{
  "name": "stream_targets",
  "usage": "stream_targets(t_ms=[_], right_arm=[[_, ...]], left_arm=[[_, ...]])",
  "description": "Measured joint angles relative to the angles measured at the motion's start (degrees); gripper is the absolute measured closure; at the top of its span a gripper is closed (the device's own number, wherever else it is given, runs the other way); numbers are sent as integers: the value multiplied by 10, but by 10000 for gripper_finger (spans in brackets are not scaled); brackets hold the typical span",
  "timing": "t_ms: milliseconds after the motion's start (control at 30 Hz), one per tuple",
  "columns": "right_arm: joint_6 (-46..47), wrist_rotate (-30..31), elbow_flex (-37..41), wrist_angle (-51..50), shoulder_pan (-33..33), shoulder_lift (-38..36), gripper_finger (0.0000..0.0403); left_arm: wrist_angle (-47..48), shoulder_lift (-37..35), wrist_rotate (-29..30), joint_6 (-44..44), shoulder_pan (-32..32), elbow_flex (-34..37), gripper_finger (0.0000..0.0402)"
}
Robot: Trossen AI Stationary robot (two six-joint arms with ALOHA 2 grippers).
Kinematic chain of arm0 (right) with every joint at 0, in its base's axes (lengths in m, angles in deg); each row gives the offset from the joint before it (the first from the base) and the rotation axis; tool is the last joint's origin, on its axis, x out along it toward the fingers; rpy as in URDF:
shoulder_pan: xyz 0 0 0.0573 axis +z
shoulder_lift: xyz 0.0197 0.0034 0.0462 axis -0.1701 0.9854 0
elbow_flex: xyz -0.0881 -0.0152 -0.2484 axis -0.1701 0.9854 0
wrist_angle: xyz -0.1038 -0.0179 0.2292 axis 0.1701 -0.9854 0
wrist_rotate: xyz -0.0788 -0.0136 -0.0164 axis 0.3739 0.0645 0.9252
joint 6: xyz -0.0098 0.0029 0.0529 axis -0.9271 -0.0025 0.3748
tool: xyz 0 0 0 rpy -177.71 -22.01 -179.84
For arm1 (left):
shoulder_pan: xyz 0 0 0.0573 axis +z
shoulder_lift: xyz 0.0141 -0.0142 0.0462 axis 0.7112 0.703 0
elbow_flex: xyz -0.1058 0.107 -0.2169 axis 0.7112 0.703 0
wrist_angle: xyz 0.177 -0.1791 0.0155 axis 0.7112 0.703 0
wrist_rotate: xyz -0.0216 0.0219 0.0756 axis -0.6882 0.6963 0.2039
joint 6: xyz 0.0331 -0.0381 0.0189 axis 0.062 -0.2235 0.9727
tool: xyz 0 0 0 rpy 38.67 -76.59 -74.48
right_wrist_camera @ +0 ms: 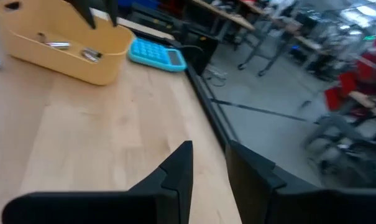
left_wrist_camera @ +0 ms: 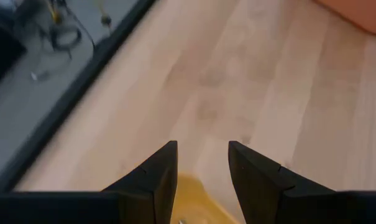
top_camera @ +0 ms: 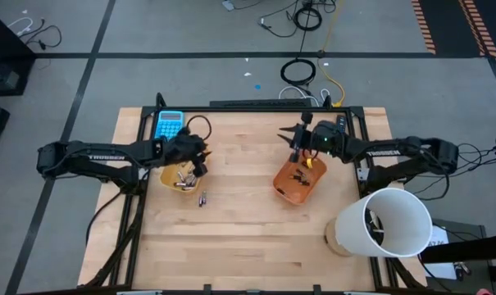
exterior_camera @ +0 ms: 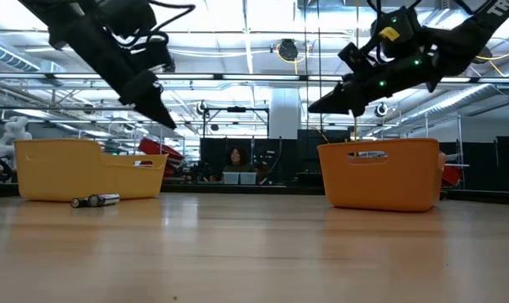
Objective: Sort batteries
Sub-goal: Put the silver battery into the yellow bin
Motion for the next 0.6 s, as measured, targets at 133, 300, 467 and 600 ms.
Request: stream_targets(t_ms=[133, 300, 467, 600], right_arm=[[0, -93, -19, -29, -42, 0, 316], [0, -183, -51, -73, -94, 0, 317], [10, -256, -74, -91, -139, 17, 317], [46, -257, -75, -49, -153, 32, 317]], left_arm=[[-53, 0, -1, 67, 8, 0, 250], [-116, 0, 15, 105, 19, 0, 250], [-121, 0, 16, 87, 30, 0, 249], [-116, 0, -39, 63, 38, 0, 249]])
